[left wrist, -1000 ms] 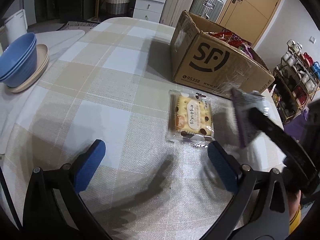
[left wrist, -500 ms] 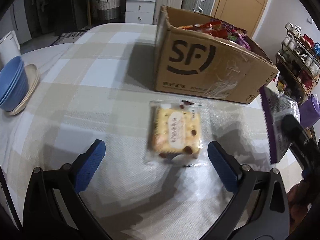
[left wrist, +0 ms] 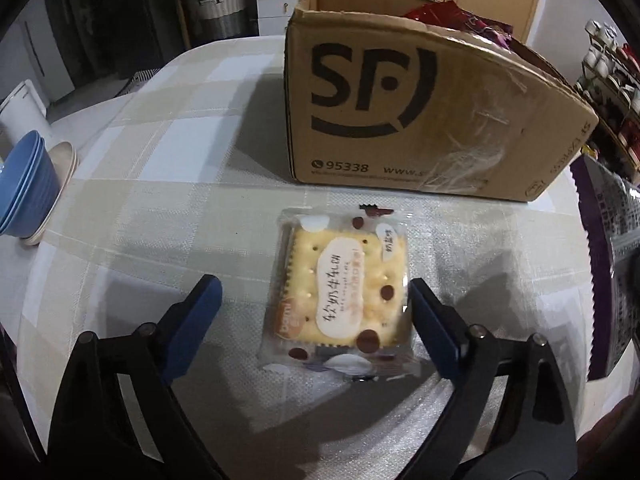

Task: Organize snacks
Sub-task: 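Grasp the silver-purple bag with the right gripper while the left gripper grasps the cream cracker pack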

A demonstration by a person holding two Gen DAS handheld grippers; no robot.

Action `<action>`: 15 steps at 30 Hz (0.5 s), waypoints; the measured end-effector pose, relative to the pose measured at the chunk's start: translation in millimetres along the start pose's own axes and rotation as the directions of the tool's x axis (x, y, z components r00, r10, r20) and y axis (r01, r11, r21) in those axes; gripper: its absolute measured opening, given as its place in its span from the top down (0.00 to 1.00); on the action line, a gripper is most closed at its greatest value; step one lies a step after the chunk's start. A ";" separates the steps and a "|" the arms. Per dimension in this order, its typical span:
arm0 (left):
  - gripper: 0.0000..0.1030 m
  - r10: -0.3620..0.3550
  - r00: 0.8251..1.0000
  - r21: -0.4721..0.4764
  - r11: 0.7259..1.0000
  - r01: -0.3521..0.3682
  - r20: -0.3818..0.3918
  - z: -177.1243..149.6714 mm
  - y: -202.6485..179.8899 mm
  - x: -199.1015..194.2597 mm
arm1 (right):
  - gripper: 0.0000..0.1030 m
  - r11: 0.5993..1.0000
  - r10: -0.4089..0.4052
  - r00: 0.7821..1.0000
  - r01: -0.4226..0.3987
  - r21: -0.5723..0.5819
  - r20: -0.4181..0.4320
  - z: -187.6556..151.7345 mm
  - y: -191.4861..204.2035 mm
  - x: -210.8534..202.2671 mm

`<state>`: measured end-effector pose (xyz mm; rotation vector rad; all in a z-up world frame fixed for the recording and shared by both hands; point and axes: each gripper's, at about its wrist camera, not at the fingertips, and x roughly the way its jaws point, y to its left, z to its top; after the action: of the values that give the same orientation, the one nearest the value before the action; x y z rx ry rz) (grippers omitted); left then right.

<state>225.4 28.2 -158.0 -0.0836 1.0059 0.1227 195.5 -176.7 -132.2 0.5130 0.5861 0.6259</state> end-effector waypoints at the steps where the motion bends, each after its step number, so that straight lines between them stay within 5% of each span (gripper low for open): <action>1: 0.18 -0.004 1.000 0.004 1.000 0.004 0.004 -0.4 0.8 -0.6 | 0.52 1.000 0.001 1.000 -0.001 0.001 -0.001 -0.8 0.1 -0.3; 2: 0.22 -0.011 1.000 0.013 1.000 0.011 0.011 -1.1 -0.1 -3.4 | 0.52 1.000 -0.004 1.000 0.004 -0.004 -0.004 -1.6 0.8 0.7; 4: 0.47 -0.015 0.999 0.029 0.999 0.014 0.035 -3.3 -0.8 -9.6 | 0.52 1.000 -0.019 1.000 0.018 -0.024 -0.012 -2.6 4.3 2.6; 15: 0.47 -0.074 0.994 0.076 0.995 0.068 0.085 -20.7 0.9 -45.4 | 0.52 0.999 -0.006 1.000 0.007 -0.034 0.016 -1.4 4.0 -2.5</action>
<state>184.0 23.5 -130.7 -0.0466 0.9172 0.0242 191.4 -175.2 -130.0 0.4839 0.5608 0.6240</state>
